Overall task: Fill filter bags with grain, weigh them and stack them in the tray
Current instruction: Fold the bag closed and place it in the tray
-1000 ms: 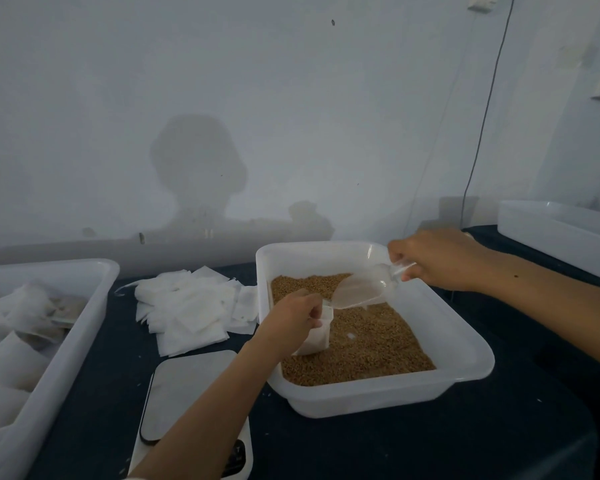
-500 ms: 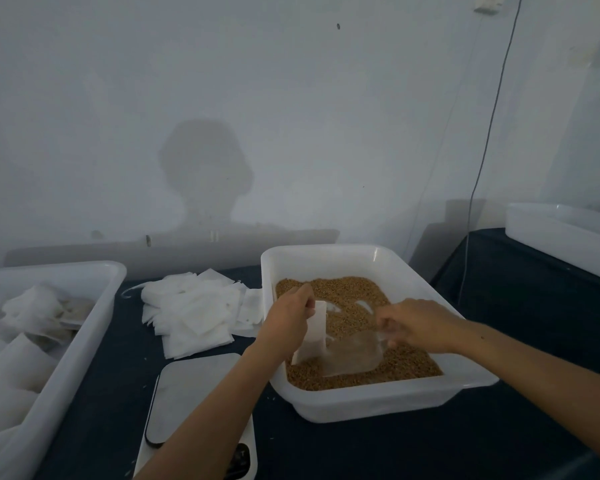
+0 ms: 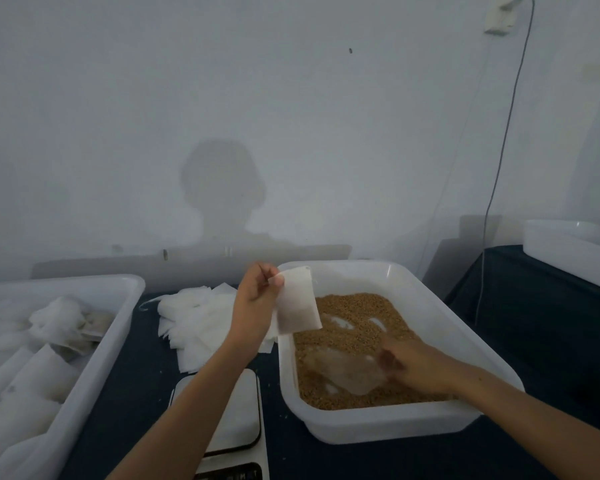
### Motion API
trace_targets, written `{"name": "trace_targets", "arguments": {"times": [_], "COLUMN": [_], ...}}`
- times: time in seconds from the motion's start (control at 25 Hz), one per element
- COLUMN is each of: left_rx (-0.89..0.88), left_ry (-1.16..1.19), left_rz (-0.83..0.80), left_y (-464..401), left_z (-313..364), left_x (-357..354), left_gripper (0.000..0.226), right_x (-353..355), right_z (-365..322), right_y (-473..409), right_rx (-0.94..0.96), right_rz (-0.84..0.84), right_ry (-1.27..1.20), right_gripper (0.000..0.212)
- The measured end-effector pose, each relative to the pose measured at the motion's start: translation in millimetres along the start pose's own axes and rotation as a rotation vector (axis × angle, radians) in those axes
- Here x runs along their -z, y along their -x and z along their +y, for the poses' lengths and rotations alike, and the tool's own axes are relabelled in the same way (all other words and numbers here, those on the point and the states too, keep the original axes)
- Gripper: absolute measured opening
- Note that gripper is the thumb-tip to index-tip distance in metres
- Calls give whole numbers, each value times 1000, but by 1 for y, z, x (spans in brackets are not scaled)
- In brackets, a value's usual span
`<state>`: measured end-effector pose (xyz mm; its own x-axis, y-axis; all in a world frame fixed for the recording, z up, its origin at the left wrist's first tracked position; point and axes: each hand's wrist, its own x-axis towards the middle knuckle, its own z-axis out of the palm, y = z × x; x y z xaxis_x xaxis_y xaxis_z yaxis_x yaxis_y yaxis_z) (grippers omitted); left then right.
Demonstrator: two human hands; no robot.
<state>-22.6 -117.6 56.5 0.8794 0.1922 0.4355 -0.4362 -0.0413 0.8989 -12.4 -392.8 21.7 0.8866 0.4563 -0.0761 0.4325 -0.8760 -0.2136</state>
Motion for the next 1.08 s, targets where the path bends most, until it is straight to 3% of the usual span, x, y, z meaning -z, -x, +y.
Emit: {"name": "trace_targets", "arguments": {"times": [0.08, 0.2, 0.36, 0.48, 0.6, 0.76, 0.92, 1.08], "left_rx": [-43, -64, -84, -60, -34, 123, 123, 133], "left_ry": [-24, -40, -32, -36, -41, -132, -319, -418], "left_rz": [-7, -3, -16, -6, 9, 13, 49, 90], "left_y": [0, 4, 21, 37, 56, 77, 94, 94], "left_z": [10, 21, 26, 21, 7, -24, -49, -59], "left_x": [18, 44, 69, 90, 107, 120, 126, 129], "left_gripper": [21, 22, 21, 18, 11, 28, 8, 23], "right_x": [6, 21, 16, -7, -33, -60, -83, -99], "right_z": [-19, -76, -165, -209, -229, -233, -230, -220], "right_y": [0, -6, -23, -34, -41, -47, -53, -57], "right_rx": [-6, 65, 129, 56, 4, 0, 3, 53], "right_rz": [111, 276, 211, 314, 441, 511, 526, 550], "right_ry": [-87, -466, -924, -1053, -1094, -1071, -1004, -894], "right_gripper": [16, 20, 30, 24, 22, 23, 18, 14]}}
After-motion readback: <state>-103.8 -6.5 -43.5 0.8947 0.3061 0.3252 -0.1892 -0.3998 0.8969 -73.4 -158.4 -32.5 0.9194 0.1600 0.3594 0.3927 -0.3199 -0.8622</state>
